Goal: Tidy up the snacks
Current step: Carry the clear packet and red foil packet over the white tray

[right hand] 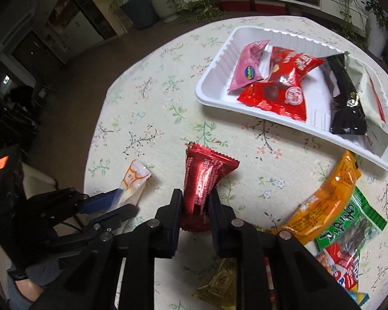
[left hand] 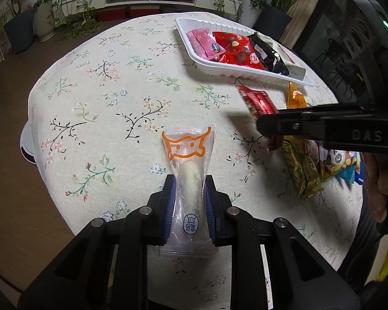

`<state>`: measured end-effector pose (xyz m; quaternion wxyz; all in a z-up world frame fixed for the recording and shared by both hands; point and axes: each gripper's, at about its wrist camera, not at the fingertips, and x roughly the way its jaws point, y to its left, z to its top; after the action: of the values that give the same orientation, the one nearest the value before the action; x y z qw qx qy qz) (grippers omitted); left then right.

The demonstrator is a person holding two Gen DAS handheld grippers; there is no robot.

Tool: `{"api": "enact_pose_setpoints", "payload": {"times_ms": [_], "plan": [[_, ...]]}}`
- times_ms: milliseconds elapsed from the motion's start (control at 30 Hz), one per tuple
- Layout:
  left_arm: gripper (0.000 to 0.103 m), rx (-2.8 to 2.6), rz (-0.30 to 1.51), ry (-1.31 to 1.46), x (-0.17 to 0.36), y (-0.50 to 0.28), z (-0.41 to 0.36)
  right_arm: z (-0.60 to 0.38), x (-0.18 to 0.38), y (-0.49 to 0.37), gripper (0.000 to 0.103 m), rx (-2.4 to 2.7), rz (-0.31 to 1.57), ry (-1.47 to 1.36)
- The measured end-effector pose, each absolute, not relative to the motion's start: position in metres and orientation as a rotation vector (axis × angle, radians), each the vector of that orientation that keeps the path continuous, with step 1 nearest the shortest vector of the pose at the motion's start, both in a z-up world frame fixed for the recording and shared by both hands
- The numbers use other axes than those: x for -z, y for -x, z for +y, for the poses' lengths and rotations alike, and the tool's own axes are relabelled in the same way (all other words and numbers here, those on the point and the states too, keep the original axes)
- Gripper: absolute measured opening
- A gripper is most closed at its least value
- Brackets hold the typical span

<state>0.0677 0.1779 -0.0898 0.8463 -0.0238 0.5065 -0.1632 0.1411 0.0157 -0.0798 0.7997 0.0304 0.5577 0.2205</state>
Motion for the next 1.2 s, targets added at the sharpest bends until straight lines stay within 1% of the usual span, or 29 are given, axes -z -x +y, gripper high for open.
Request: {"api": "enact_pose_setpoints", "payload": {"times_ms": [333, 667, 833, 967, 1100, 1200], "plan": [[0.019, 0.393, 1.017, 0.133, 0.065, -0.061, 0.174, -0.015, 0.051, -0.116, 0.021, -0.504, 1.117, -0.176], [0.019, 0.454, 0.978, 0.189, 0.040, -0.083, 0.157, -0.089, 0.035, -0.116, 0.021, -0.402, 1.053, -0.297], [0.019, 0.480, 0.948, 0.196, 0.018, -0.120, 0.146, -0.133, 0.019, -0.130, 0.021, -0.316, 0.997, -0.341], [0.019, 0.477, 0.923, 0.191, 0.001, -0.158, 0.140, -0.154, -0.007, -0.148, 0.021, -0.269, 0.922, -0.343], [0.019, 0.470, 0.908, 0.175, -0.011, -0.202, 0.128, -0.149, -0.025, -0.172, 0.021, -0.285, 0.883, -0.324], [0.020, 0.474, 0.917, 0.163, -0.010, -0.234, 0.114, -0.127, -0.025, -0.196, 0.021, -0.318, 0.891, -0.274]]}}
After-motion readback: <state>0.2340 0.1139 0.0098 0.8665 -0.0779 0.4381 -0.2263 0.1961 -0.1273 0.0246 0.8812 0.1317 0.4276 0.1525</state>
